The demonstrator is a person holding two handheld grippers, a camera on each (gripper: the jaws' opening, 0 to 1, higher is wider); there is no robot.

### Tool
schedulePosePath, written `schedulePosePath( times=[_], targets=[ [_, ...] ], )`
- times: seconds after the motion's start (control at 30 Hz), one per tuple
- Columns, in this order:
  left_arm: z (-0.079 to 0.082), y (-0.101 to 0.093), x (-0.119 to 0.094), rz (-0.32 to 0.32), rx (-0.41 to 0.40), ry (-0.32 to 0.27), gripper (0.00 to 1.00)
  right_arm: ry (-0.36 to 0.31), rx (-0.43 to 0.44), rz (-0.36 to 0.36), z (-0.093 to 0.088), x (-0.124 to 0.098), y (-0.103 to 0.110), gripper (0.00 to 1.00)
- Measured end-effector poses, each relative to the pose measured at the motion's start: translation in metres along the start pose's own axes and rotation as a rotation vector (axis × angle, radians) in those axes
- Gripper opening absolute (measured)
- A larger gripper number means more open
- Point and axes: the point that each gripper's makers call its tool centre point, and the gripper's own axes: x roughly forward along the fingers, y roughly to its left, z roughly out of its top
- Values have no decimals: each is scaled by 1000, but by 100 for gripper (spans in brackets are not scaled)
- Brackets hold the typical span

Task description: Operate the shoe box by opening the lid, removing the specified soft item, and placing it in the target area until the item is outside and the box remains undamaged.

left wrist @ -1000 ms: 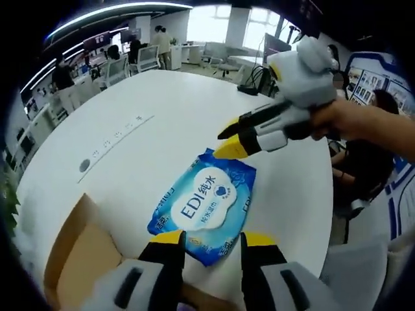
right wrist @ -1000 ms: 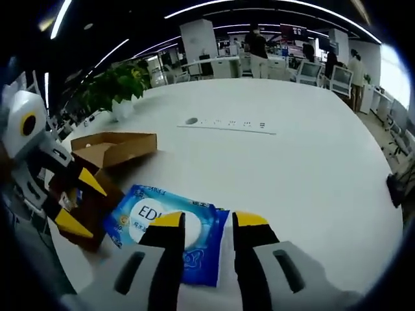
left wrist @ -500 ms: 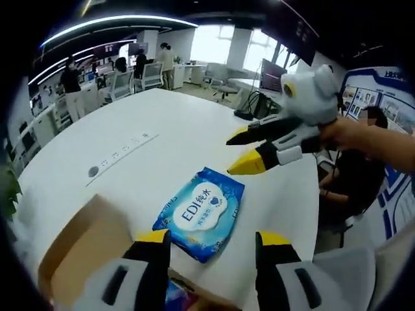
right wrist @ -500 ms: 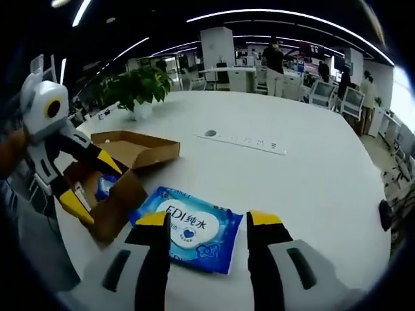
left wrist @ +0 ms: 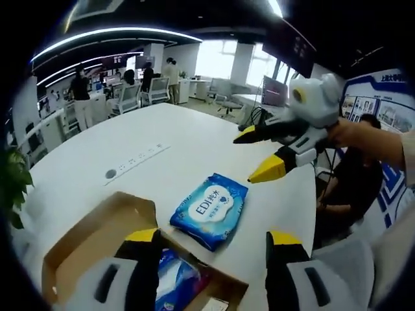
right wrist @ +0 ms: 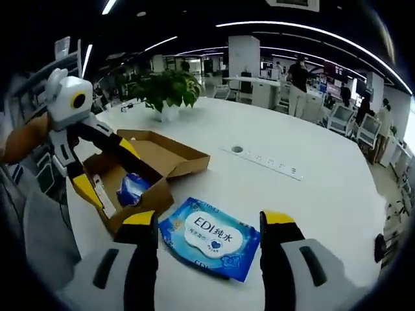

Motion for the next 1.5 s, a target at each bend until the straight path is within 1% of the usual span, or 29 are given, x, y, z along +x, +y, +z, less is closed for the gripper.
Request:
schedulePosePath(
  times=[0.17, 0.43, 0.63, 0.73, 0.8, 0.97, 1.07, 1.13, 1.2, 1.37, 1.5],
  targets=[
    [-5, 6, -18, 12, -1, -28, 74, -8, -56, 48, 10, 4, 20, 68],
    [-16, 20, -51, 49, -17, -75, 84, -5, -128, 107, 21, 12, 44, 74],
    [-29, 34, -72, 86, -38, -98, 87, -2, -171, 137, 28, 19, 56, 78],
    [-34, 43, -83, 106, -47, -122, 89, -4, -179, 154, 31, 23, 60, 79],
    [-38, 49, -90, 120, -60, -126, 90, -5, -185, 158, 32, 25, 62, 80],
    [-51, 59, -109, 158, -81, -143, 94, -4, -201, 177, 36, 32, 69, 81],
    [-60, 65, -122, 177, -92, -150, 95, -13, -210, 197, 41, 37, 78, 81],
    [-67, 66, -129, 186, -99, -148, 97, -18, -219, 214, 43, 41, 82, 81],
    [-75, 69, -134, 201, -109, -137, 100, -9, -237, 222, 42, 45, 87, 81],
    [-87, 75, -147, 234, -137, -141, 100, 19, -277, 252, 39, 56, 97, 79],
    [-91, 76, -157, 249, -152, -163, 100, 33, -315, 280, 39, 67, 108, 72]
  ],
)
